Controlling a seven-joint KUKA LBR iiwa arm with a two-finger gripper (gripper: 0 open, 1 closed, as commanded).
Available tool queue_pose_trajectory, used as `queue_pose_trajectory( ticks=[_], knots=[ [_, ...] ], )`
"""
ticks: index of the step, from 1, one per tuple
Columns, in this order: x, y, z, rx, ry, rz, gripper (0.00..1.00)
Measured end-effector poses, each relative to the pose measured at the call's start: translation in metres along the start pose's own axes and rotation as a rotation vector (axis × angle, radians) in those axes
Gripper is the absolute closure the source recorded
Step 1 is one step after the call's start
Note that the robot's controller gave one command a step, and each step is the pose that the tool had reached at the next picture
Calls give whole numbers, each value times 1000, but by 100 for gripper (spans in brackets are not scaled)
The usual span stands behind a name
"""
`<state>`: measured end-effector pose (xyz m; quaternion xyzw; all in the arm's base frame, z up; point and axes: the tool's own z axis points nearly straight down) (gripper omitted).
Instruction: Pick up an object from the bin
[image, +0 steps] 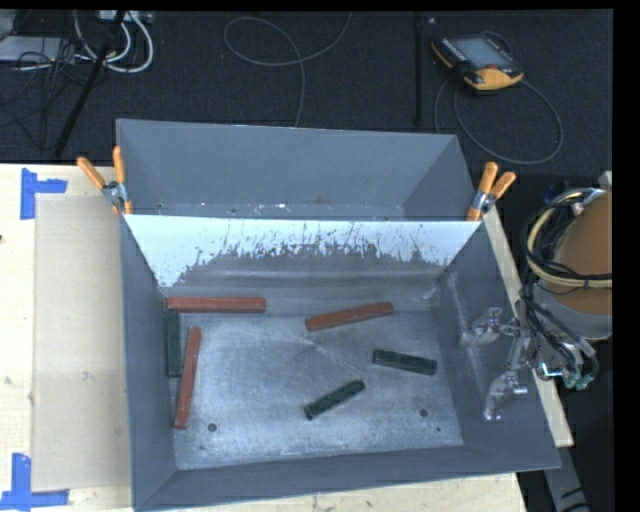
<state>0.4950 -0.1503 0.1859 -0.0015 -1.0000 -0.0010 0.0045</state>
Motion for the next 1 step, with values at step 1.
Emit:
queue_pose_trajectory(
  ticks=[1],
  knots=[
    [-2,1,-4,2,-8,-4,0]
  ],
)
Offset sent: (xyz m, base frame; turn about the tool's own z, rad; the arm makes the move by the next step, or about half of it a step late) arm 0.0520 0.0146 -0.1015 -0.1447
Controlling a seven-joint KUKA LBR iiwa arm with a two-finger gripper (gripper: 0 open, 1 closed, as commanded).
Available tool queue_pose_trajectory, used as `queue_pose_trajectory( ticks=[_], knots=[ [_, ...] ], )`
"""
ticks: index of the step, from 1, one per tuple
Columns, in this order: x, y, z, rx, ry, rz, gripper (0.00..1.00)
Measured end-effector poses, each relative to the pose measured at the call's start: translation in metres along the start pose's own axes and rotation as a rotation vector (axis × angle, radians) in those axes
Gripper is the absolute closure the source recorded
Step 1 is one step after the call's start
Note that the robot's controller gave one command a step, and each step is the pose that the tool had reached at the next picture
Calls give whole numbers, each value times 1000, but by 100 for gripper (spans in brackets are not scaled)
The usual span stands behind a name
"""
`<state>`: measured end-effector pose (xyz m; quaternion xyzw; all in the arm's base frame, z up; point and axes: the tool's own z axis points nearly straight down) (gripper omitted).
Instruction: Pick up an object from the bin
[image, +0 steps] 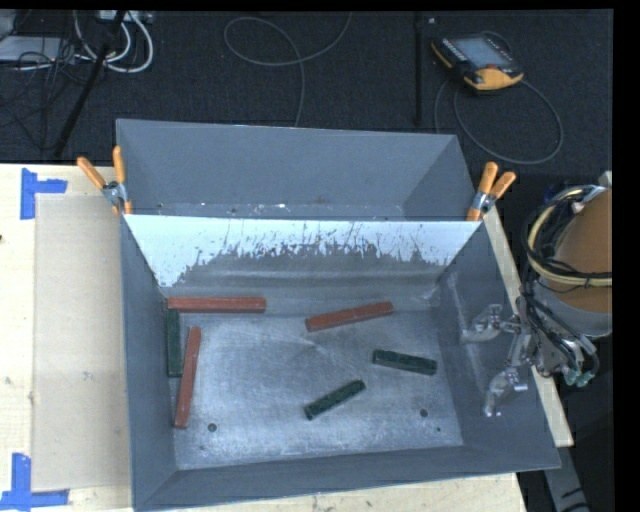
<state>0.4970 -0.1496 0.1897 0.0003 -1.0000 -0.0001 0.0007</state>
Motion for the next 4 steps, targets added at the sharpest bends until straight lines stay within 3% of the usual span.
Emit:
queue_pose_trajectory(
  ticks=[1,2,3,4],
  knots=[
    [-1,0,1,0,-1,-3,0],
    [9,32,24,-3,10,-7,0],
    [-23,28,41,1,-12,41,0],
    [-35,40,112,2,-9,-85,100]
  ],
)
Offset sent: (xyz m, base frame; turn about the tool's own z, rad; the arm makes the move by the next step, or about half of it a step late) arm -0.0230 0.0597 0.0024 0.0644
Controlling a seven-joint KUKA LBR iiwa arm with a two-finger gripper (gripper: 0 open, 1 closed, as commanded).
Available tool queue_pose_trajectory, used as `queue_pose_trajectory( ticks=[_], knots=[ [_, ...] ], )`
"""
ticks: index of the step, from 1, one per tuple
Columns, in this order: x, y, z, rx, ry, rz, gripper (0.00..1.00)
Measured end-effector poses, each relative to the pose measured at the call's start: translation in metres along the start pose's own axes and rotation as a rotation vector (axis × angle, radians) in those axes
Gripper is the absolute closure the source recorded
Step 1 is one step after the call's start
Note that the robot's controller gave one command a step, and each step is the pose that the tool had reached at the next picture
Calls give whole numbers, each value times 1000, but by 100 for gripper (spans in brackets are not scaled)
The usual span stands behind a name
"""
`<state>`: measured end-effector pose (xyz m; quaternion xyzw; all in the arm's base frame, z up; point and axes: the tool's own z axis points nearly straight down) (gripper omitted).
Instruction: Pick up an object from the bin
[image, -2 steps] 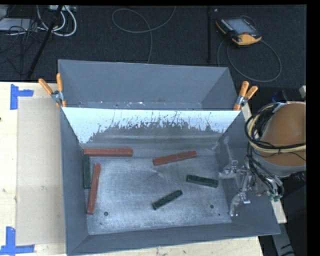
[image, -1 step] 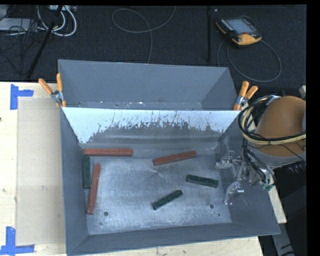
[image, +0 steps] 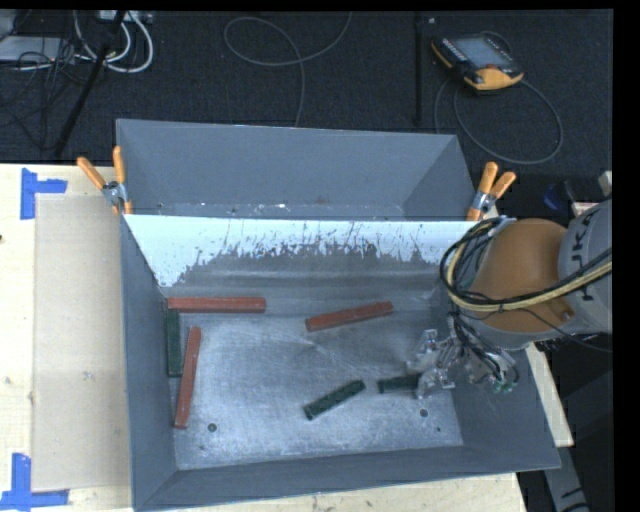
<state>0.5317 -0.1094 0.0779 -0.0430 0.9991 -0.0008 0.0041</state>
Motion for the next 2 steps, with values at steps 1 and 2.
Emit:
queue_pose_trajectory(
  ticks=[1,2],
  knots=[
    [0,0,0,0,0,-2,100],
    [0,0,0,0,0,-3,100]
  ],
)
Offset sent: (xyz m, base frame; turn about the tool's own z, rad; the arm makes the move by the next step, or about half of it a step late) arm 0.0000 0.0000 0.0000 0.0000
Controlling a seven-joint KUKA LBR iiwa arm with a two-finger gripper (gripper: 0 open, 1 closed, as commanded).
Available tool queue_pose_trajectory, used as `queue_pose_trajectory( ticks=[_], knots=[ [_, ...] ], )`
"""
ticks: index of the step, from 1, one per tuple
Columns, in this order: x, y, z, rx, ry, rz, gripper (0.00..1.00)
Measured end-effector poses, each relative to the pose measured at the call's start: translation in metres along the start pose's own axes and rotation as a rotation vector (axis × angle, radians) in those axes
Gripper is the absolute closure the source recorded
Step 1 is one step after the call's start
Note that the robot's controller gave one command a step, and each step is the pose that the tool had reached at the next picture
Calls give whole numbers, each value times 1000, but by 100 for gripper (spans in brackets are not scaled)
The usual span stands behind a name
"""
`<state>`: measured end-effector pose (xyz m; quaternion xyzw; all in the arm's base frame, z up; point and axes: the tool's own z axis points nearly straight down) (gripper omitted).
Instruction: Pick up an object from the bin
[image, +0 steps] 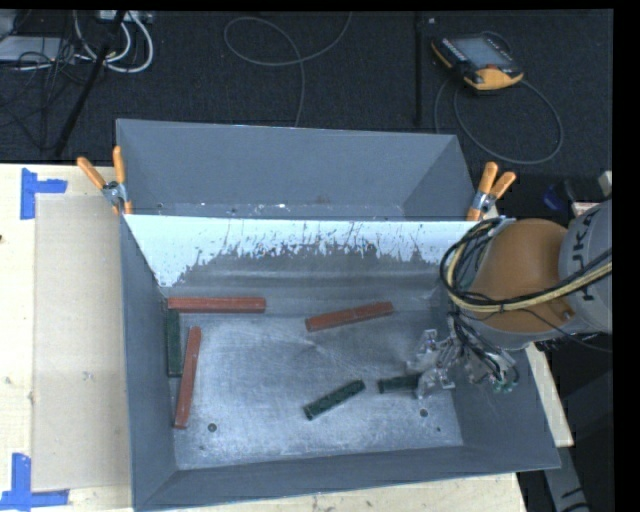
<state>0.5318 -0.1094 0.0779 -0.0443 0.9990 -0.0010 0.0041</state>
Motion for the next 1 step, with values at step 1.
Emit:
queue_pose_trajectory(
  ticks=[1],
  knots=[
    [-13,8,-170,0,0,-27,100]
  ],
)
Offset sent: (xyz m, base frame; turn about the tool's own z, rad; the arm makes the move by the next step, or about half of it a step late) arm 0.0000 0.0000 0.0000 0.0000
